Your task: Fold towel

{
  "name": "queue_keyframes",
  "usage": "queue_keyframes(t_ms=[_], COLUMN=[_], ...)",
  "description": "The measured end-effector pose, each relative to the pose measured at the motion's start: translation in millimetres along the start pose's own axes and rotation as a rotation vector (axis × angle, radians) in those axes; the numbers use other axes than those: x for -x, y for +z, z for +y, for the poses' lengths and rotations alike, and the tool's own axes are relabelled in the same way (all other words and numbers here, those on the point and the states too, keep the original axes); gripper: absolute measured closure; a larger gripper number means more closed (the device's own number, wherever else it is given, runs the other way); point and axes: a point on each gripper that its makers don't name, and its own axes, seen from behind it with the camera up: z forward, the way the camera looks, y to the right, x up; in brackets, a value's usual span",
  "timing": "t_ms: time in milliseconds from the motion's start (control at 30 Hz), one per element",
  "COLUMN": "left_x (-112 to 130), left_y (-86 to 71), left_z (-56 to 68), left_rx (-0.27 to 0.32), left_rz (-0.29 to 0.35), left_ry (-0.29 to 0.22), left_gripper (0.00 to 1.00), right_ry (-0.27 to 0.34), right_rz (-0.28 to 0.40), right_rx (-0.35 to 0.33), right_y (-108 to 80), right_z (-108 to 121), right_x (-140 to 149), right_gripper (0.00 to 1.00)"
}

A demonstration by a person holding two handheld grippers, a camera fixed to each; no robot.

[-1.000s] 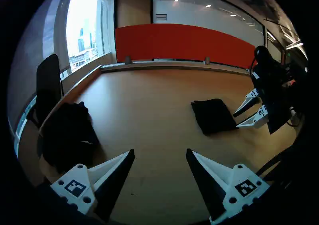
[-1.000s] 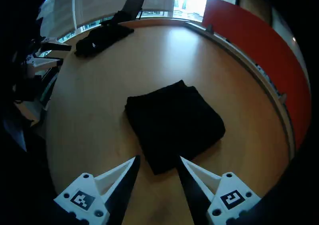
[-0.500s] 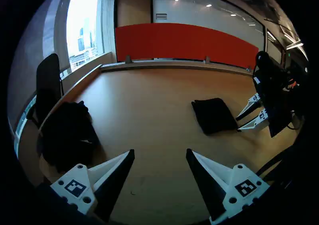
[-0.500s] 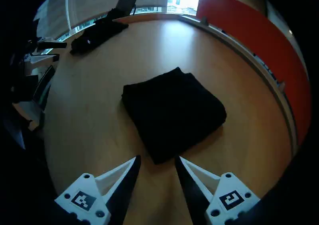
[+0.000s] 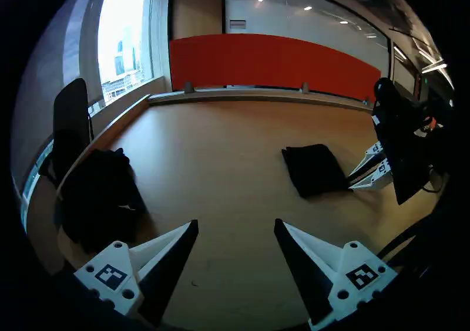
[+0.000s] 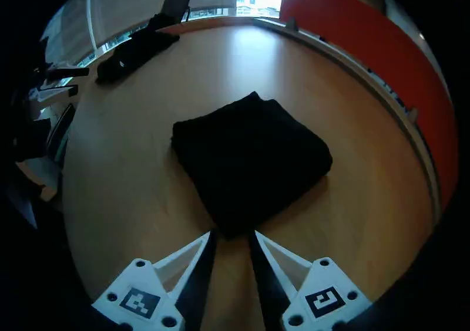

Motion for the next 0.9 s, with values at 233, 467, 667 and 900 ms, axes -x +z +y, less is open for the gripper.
queue_keyframes(t_ms=[233,467,667,900], left_x=[0.7,0.8,0.4,-0.5], left_y=[0.1,0.2,0.3,1.5], left_z=[-0.3,0.0,-0.1,-1.1], left_rx=[-0.001,-0.002,0.0,0.004], left_rz=[0.0,0.0,0.001,0.004], left_ry=[-0.003,-0.003,-0.003,-0.002], left_gripper=[0.04,0.04,0.04,0.04], right_ry=[0.007,0.017,0.017,0.015], right_rz=[-0.001,0.01,0.021,0.051], right_rx=[0.008,0.005,0.005,0.018], right_y=[2.2,1.2,0.2,-6.2], right_z=[1.0,0.4,1.6,3.5], right_x=[0.0,-2.8,-5.9,-17.8], right_gripper=[0.73,0.94,0.96,0.96])
